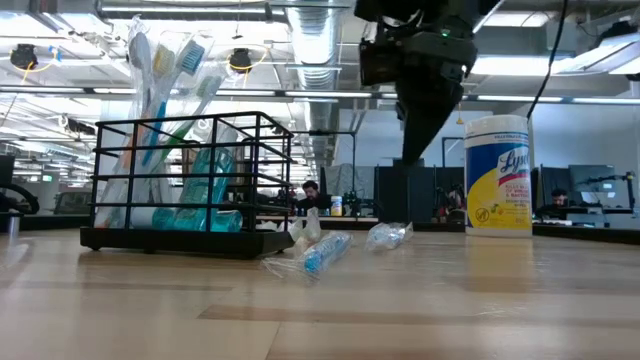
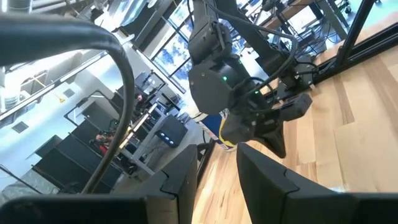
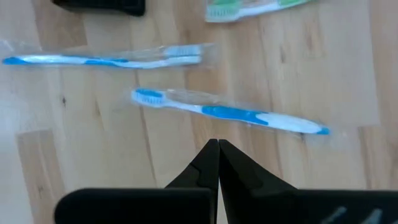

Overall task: Pick & Place toothbrushing station
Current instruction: Put the right blue toothbrush into the wire organizer

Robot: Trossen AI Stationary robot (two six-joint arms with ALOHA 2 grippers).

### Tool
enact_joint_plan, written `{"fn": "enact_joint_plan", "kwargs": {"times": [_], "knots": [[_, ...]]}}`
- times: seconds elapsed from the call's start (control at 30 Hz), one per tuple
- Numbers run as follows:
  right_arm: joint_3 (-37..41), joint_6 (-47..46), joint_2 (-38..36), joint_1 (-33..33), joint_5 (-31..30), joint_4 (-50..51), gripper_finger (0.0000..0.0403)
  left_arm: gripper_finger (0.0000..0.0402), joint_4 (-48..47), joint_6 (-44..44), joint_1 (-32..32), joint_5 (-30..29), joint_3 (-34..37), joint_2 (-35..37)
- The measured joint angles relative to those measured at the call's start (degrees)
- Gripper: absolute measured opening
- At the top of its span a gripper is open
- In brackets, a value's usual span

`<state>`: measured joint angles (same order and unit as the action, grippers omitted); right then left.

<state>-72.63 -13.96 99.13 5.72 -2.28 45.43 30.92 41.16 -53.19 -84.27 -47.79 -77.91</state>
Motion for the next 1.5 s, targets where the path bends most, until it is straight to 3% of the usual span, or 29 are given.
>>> {"fn": "enact_joint_plan", "kwargs": {"times": [0.4,1.03,1.3,1.5], "knots": [[0.1,11.5,2.7,1.0,0.9,-5.1,0.0008,0.0106,0.0,0.1,0.0,-0.1,0.0,0.0],[-3.3,21.6,13.7,3.3,0.7,-4.2,0.0156,0.0106,0.1,0.2,0.0,0.1,0.0,0.0],[-6.3,22.0,13.3,3.6,0.7,-1.6,0.0178,0.0106,0.0,0.3,0.0,0.1,0.0,0.0],[-7.7,27.7,13.1,4.1,0.7,-2.1,0.0173,0.0106,0.0,0.3,0.0,0.1,0.0,0.0]]}}
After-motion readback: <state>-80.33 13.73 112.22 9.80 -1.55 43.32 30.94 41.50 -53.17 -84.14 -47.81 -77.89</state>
